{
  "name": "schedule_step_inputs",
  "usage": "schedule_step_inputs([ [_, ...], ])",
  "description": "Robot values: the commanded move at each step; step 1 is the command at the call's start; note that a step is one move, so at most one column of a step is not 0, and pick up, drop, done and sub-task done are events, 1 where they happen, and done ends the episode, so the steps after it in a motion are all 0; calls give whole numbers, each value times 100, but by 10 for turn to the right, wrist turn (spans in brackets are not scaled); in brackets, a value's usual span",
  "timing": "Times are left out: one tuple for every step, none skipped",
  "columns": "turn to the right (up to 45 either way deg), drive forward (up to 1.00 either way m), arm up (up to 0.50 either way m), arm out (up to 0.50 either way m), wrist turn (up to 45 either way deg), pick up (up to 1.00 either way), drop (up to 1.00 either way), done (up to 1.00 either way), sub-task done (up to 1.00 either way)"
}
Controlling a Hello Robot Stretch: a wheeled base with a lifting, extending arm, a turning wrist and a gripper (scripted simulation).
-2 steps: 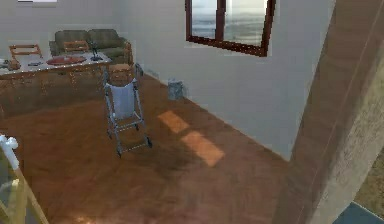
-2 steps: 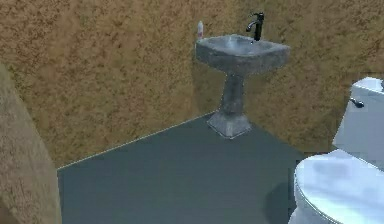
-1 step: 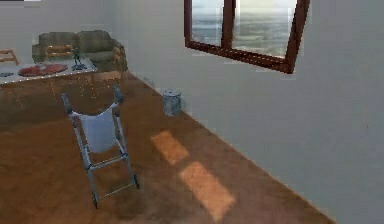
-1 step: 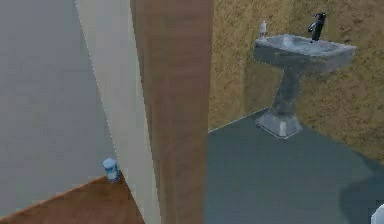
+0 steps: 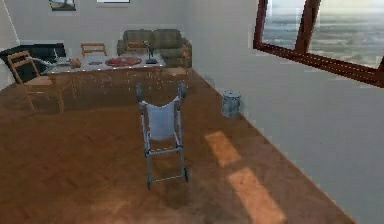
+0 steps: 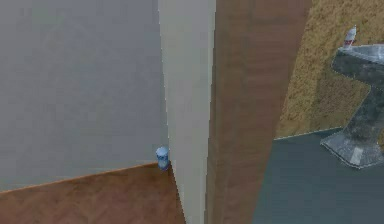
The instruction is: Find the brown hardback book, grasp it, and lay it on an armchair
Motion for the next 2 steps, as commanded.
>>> schedule_step_inputs([
  [0,5,0,0,0,0,0,0,0],
  [-240,0,0,0,0,0,0,0,0],
])
